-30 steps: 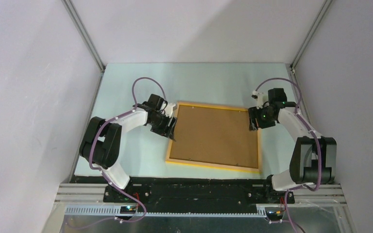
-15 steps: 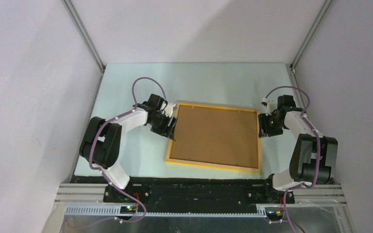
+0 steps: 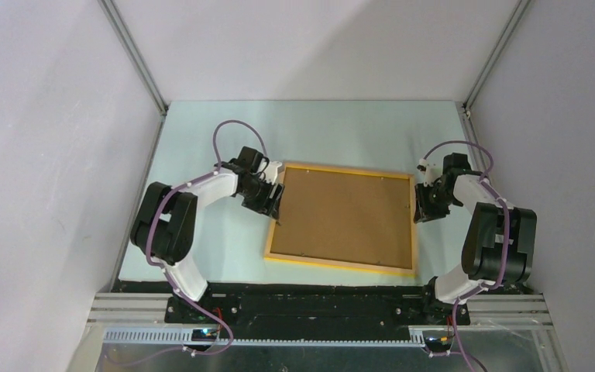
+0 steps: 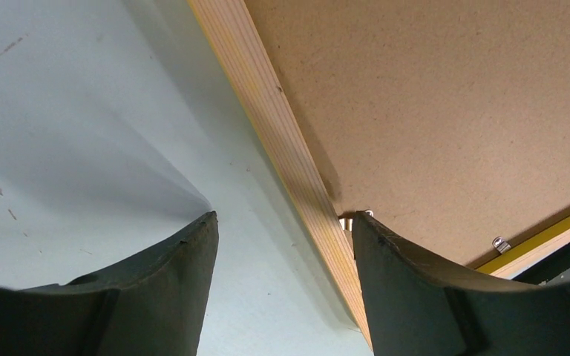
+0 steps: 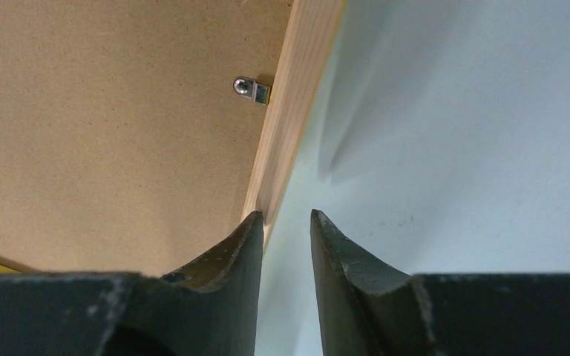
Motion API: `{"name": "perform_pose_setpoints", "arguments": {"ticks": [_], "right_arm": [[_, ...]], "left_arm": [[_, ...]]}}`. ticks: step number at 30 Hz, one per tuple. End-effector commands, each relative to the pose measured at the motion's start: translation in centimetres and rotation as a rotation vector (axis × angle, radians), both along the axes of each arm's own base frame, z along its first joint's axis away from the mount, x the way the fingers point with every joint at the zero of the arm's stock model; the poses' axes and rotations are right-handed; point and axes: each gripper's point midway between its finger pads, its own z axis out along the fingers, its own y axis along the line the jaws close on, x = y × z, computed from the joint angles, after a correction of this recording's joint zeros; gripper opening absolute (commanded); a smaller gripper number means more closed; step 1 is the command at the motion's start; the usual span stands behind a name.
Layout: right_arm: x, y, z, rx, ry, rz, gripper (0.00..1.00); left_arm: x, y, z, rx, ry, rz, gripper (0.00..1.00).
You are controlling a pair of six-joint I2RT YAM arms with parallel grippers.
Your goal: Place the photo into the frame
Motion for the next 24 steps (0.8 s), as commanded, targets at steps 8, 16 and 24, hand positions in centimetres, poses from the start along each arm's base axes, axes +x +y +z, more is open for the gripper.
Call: {"name": "perform_pose_setpoints", "arguments": {"ticks": [8, 16, 24], "right_arm": [[0.6, 1.0, -0.3, 0.067, 0.017, 0.004, 0.34], [0.5, 1.6, -0.1, 0.111, 0.024, -0.001, 0.37], [0.4, 1.6, -0.8, 0.097, 0.049, 0.002, 0.33]], "left_arm": [[2.0, -1.2, 0.9, -0.028, -0.029, 0.007, 0.71], [2.0, -1.1, 0.7, -0.021, -0.025, 0.016, 0.71], [2.4, -0.7, 0.8, 0.0, -0.043, 0.025, 0.71]]}}
